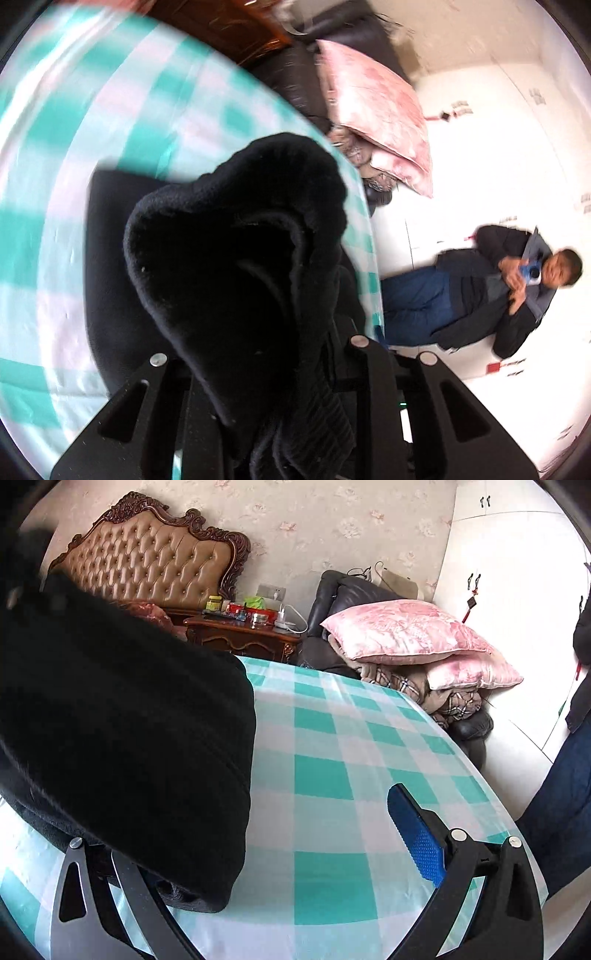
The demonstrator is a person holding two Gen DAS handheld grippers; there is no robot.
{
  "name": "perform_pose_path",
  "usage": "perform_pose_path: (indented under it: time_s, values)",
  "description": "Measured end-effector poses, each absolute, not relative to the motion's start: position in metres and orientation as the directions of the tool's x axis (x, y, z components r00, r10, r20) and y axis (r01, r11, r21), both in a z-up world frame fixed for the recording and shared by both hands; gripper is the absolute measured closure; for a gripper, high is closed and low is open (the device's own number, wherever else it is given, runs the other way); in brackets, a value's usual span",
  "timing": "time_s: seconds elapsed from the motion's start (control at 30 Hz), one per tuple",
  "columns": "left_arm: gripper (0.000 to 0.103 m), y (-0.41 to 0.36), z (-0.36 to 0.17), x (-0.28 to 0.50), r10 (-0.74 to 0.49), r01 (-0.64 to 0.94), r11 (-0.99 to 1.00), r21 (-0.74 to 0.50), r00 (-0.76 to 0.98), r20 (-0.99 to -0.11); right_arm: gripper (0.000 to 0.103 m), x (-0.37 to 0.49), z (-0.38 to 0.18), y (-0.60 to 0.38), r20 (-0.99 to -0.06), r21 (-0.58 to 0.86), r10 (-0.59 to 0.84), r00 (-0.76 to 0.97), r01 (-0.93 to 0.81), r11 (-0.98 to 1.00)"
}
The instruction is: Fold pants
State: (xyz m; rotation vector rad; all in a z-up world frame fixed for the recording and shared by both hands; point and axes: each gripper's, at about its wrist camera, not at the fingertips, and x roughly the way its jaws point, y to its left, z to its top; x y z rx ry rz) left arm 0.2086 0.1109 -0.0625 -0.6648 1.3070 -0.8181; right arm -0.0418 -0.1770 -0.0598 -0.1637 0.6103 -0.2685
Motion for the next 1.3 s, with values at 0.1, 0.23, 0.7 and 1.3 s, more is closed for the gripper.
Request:
perform_pose_path:
  time_s: [0.1, 0.23, 0.7, 1.3]
  values:
    - [0.078, 0.120, -0.106, 0.207, -0.839, 0.081, 0.544, -0.835, 0.061, -0.540, 0.007, -0.043, -0.060, -0.172, -0.554, -0.235, -0.290, 0.780, 0.187, 0.954]
    - [0.078, 0.124, -0.087, 0.207, -0.861, 0.127, 0.507, -0.852, 0.104, -0.497, 0.007, -0.048, -0.060, -0.164, -0.551, -0.248, -0.289, 0.783, 0.177, 0.952]
    - [0.076, 0.166, -0.130, 0.208, -0.876, 0.096, 0.468, -0.878, 0.185, -0.446, 0.005, -0.054, -0.066, -0.136, -0.547, -0.308, -0.255, 0.797, 0.092, 0.947]
    - [0.012, 0.128, 0.015, 0.119, -0.721, 0.309, 0.686, -0.658, 0.410, -0.559, 0.005, 0.027, 0.035, -0.223, -0.443, 0.405, 0.669, 0.596, -0.533, 0.743]
